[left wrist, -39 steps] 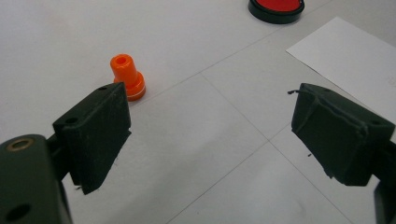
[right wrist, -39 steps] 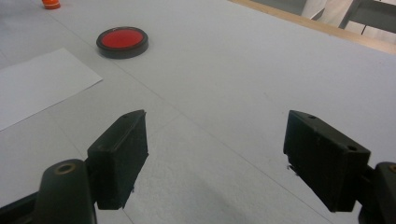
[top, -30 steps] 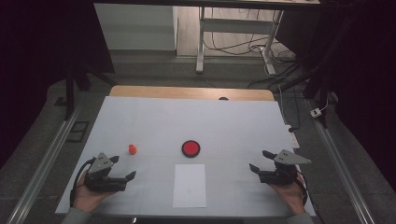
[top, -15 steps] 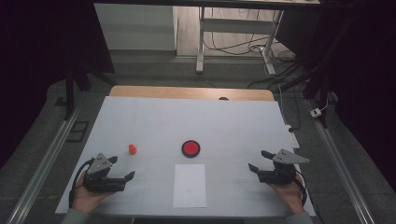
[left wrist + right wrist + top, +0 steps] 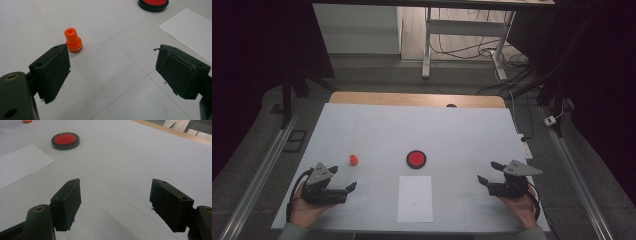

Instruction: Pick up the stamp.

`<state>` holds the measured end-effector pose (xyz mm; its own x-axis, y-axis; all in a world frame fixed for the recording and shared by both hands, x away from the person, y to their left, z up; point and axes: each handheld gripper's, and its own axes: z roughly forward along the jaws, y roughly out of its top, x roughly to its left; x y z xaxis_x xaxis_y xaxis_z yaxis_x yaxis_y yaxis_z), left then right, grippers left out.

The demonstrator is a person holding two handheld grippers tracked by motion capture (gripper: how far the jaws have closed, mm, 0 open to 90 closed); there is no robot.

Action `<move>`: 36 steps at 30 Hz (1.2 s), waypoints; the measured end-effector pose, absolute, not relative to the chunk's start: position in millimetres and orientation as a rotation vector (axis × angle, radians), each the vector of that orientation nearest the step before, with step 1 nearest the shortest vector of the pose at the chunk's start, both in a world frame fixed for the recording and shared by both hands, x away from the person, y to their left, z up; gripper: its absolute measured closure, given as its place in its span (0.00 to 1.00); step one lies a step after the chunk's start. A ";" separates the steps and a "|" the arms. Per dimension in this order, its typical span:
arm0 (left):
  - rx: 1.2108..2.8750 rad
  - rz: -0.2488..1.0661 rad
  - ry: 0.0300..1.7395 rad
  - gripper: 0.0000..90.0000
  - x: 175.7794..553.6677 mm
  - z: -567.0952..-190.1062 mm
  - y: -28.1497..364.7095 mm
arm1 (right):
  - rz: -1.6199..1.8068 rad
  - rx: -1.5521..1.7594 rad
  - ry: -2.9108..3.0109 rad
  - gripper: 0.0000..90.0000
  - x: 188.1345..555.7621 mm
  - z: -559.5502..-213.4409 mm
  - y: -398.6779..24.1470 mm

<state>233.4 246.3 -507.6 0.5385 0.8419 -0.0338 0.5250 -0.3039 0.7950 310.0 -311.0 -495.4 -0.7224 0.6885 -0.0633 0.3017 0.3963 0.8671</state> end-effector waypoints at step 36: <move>2.020 0.472 1.095 0.15 283.4 -465.6 236.3 | 1.266 0.847 2.248 0.28 309.3 -494.2 -308.7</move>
<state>283.4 236.3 -465.6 0.5608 0.8270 -0.0396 0.5395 -0.3288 0.7751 309.3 -308.7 -494.2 -0.7247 0.6861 -0.0644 0.3005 0.3988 0.8664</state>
